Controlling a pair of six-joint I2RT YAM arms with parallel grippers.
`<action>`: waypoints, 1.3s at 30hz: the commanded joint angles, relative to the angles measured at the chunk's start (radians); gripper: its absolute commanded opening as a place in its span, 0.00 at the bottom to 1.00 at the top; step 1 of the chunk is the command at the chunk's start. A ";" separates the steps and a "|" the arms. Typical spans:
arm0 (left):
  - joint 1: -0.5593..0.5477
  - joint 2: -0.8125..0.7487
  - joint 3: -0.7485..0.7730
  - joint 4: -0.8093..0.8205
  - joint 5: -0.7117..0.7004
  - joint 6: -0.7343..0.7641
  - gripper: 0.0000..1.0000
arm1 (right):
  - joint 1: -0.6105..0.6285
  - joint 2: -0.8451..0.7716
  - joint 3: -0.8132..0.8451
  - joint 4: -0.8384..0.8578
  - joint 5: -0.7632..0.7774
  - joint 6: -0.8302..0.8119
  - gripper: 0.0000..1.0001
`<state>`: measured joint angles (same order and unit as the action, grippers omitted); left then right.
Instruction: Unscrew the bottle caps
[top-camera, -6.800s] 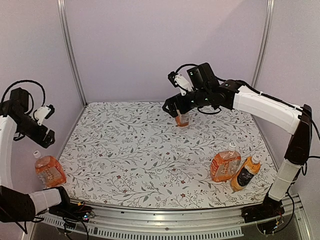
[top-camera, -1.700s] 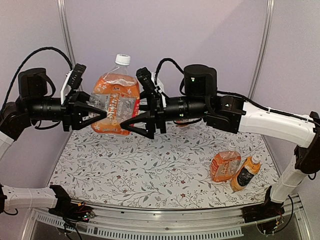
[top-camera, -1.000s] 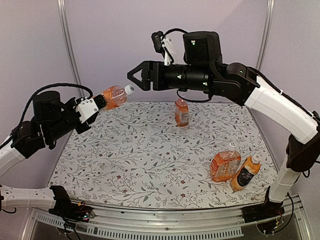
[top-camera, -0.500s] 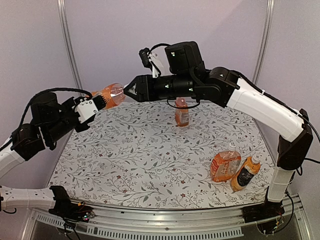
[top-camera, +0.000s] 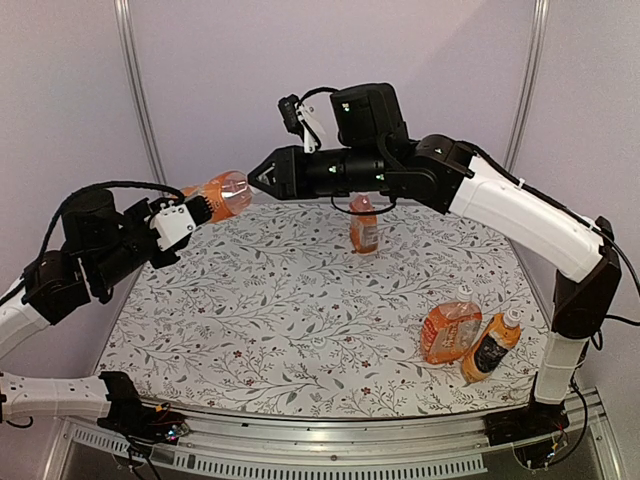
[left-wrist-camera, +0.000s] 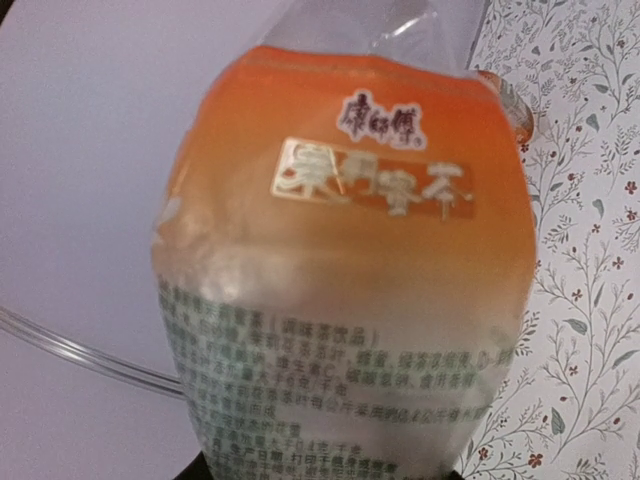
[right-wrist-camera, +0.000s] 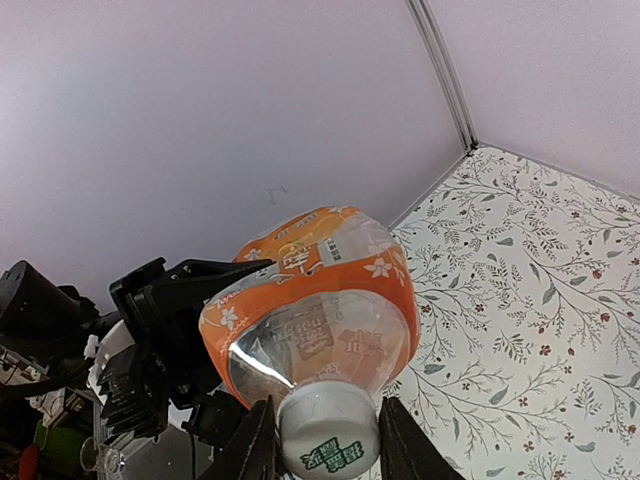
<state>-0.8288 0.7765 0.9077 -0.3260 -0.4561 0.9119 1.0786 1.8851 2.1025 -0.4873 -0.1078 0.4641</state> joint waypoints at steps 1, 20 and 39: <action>-0.015 -0.015 -0.010 0.030 0.008 -0.010 0.22 | -0.003 0.020 -0.015 0.018 -0.024 0.032 0.32; -0.006 0.029 0.268 -0.599 0.721 -0.224 0.17 | 0.113 -0.057 -0.027 -0.350 -0.289 -0.775 0.00; 0.019 0.060 0.323 -0.676 0.872 -0.266 0.16 | 0.239 -0.094 -0.018 -0.400 0.080 -1.393 0.68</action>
<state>-0.8116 0.8608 1.2503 -1.1206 0.3569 0.6468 1.3247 1.7882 2.1471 -0.9672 -0.1165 -0.9184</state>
